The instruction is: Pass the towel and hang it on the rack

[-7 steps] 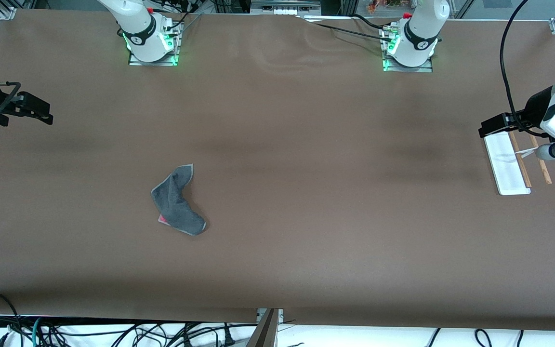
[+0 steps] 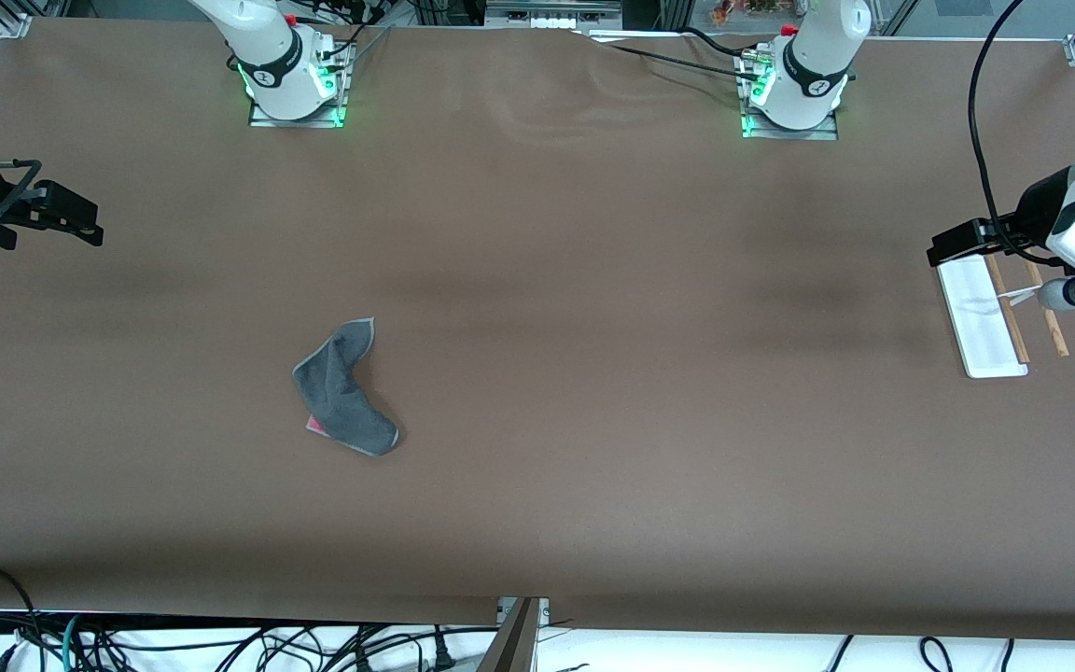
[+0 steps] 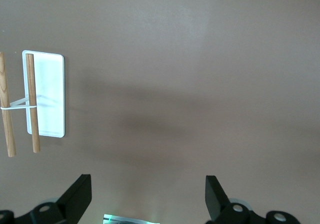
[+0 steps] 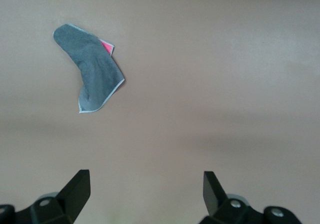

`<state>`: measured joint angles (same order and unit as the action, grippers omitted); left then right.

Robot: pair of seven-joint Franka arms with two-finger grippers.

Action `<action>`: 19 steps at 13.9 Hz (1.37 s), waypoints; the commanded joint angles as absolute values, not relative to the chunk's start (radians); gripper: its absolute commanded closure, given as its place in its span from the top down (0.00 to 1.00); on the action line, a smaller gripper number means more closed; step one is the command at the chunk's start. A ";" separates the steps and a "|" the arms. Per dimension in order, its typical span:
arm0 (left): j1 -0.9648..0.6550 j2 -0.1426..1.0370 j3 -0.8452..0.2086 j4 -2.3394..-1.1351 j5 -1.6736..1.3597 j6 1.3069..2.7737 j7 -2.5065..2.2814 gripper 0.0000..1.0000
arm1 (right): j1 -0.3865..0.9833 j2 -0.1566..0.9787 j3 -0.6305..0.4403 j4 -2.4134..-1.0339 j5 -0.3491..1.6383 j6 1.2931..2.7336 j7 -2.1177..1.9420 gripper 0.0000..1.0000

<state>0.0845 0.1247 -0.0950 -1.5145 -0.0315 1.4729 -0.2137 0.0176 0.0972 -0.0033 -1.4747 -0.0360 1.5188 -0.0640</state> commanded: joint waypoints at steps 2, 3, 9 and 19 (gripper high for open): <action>0.091 0.100 -0.098 -1.536 -0.046 1.466 -0.195 1.00 | 0.015 0.094 0.002 -1.471 -0.038 1.532 -0.080 1.00; 0.091 0.100 -0.098 -1.536 -0.046 1.466 -0.195 1.00 | 0.015 0.104 0.002 -1.457 -0.038 1.532 -0.080 1.00; 0.091 0.100 -0.098 -1.536 -0.048 1.466 -0.195 1.00 | 0.015 0.109 0.002 -1.448 -0.038 1.532 -0.081 1.00; 0.091 0.100 -0.098 -1.536 -0.048 1.465 -0.195 1.00 | 0.014 0.110 0.000 -1.447 -0.038 1.534 -0.083 1.00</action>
